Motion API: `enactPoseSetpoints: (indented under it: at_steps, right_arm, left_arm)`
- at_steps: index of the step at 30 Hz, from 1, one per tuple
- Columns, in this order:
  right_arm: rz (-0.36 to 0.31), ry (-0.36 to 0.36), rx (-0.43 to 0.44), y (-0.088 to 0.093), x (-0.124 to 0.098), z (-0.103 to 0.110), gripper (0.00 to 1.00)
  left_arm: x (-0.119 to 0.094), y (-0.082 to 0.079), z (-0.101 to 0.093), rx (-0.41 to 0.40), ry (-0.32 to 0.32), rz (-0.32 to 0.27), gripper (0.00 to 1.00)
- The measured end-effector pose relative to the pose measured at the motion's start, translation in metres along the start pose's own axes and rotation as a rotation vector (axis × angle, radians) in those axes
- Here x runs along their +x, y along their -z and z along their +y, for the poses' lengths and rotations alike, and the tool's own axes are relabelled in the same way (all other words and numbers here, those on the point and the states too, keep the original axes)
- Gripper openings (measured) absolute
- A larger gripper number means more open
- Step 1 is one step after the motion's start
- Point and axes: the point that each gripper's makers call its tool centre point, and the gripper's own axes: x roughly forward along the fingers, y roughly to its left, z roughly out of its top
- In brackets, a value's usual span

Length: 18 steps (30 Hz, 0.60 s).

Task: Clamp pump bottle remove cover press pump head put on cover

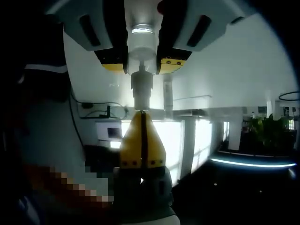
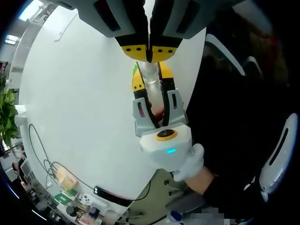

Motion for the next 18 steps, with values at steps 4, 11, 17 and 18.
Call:
enactPoseSetpoints:
  at_steps: [4, 11, 17, 18]
  right_arm:
    - [0.0, 0.0, 0.003, -0.0001, 0.0, -0.0003, 0.0]
    - [0.008, -0.002, -0.005, -0.0006, 0.0002, -0.0003, 0.0]
    - [0.015, 0.007, 0.0, -0.0007, 0.0005, 0.0, 0.0]
    - [0.015, 0.008, -0.002, -0.0007, 0.0005, -0.0001, 0.0]
  left_arm:
    - [-0.0005, 0.0001, -0.0001, 0.0, 0.0, 0.0, 0.15]
    - [-0.0006, -0.0002, -0.0008, 0.0, 0.0, 0.0, 0.15]
    - [-0.0009, 0.0004, 0.0, -0.001, 0.0, 0.0, 0.15]
    - [-0.0009, -0.0001, -0.0007, 0.0, 0.0, 0.0, 0.15]
